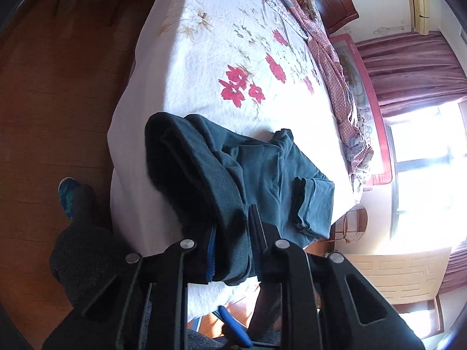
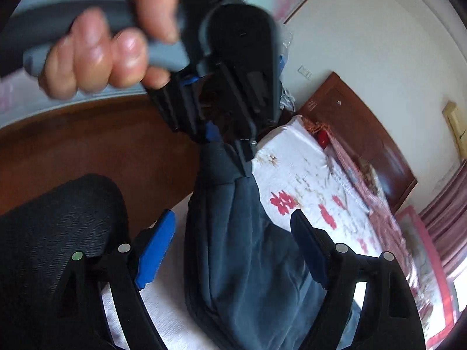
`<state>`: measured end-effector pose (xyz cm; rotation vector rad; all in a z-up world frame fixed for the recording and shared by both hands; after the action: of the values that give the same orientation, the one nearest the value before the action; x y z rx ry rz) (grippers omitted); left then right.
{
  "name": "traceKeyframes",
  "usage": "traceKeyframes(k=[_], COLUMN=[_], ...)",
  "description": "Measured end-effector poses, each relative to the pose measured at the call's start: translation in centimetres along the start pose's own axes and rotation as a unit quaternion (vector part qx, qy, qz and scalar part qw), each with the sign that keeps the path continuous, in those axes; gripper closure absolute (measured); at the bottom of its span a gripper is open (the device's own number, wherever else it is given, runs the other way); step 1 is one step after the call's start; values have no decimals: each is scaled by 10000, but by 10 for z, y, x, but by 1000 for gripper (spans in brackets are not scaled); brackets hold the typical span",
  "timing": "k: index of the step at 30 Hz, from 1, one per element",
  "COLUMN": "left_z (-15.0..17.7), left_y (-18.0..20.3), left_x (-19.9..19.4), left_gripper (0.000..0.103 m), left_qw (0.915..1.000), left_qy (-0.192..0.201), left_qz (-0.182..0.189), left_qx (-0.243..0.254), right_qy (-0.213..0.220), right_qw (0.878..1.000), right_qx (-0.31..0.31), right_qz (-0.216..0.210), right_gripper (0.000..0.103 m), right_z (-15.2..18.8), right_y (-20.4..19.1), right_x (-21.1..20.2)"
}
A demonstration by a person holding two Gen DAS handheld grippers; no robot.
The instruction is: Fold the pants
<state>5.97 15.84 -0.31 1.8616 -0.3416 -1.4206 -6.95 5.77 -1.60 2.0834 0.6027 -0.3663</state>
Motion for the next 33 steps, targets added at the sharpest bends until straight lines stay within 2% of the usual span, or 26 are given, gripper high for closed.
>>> traceKeyframes(k=[1, 3, 4, 7, 9, 12, 13, 14, 15, 17, 18, 19, 20, 22, 24, 28, 31, 32, 33], left_z=[-2, -5, -6, -9, -10, -11, -11, -10, -9, -7, -6, -4, -1, 6, 16, 33, 43, 46, 49], left_y=[4, 1, -1, -4, -4, -3, -4, -6, -9, -11, -11, -11, -10, -10, -7, 14, 36, 45, 53], left_x=[0, 8, 12, 17, 18, 18, 17, 15, 8, -14, -29, -43, -60, -84, -97, -87, -57, -43, -29], left_gripper=[86, 86, 86, 86, 86, 85, 79, 68, 62, 39, 32, 19, 13, 5, 3, 2, 2, 2, 2], left_qw=[9999, 9999, 9999, 9997, 9995, 9997, 9997, 9996, 9996, 9990, 9980, 9962, 9935, 9882, 9850, 9841, 9874, 9887, 9898], left_qy=[21, -61, -126, -166, -172, -173, -177, -190, -64, 287, 522, 788, 1064, 1453, 1677, 1663, 1322, 1181, 1023], left_qz=[-70, 11, 61, 165, 250, 190, 177, 210, 271, 354, 366, 352, 385, 440, 334, 167, 191, 175, 131], left_qx=[146, 95, 61, 33, -20, -9, -18, -33, -69, -8, 50, 78, 124, 186, 248, 607, 844, 911, 980], right_qy=[-116, -374, -475, -493, -495, -628, -682, -739, -760, -812, -838, -842, -815, -691, -506, -70, 416, 549, 683], right_qw=[9998, 9989, 9976, 9962, 9956, 9967, 9971, 9961, 9949, 9867, 9785, 9684, 9570, 9273, 8978, 8396, 8065, 7926, 7732], right_qx=[-137, -297, -454, -590, -729, -506, -201, 39, 224, 849, 1257, 1676, 2093, 2976, 3735, 5033, 5715, 5948, 6223], right_qz=[126, 31, 233, 402, 318, -53, -278, -476, -620, -1124, -1406, -1642, -1833, -2162, -2280, -2045, -1457, -1226, -1015], right_gripper=[23, 23, 23, 23, 23, 43, 68, 82, 85, 88, 89, 89, 89, 89, 89, 89, 89, 89, 89], right_z=[0, 1, 2, 1, -2, -6, -8, -10, -10, -9, -7, -4, 1, 17, 39, 111, 183, 211, 239], right_y=[-6, -16, -22, -23, -29, -21, -7, 6, 17, 46, 63, 82, 102, 144, 186, 268, 308, 315, 319], right_x=[9, 26, 34, 47, 50, 54, 56, 57, 57, 57, 58, 57, 56, 52, 44, 11, -38, -53, -69])
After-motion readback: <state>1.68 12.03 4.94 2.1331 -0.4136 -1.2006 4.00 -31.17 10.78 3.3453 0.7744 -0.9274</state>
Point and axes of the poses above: each gripper's, at about its wrist camera, not at the fingertips, and x roughly the way its jaws point, y to its right, z to its underside, the point moved 1 cm from there along x, roughly the way its jaws point, and after that the axes turned 5 degrees about -x, right-handed, at the moved point
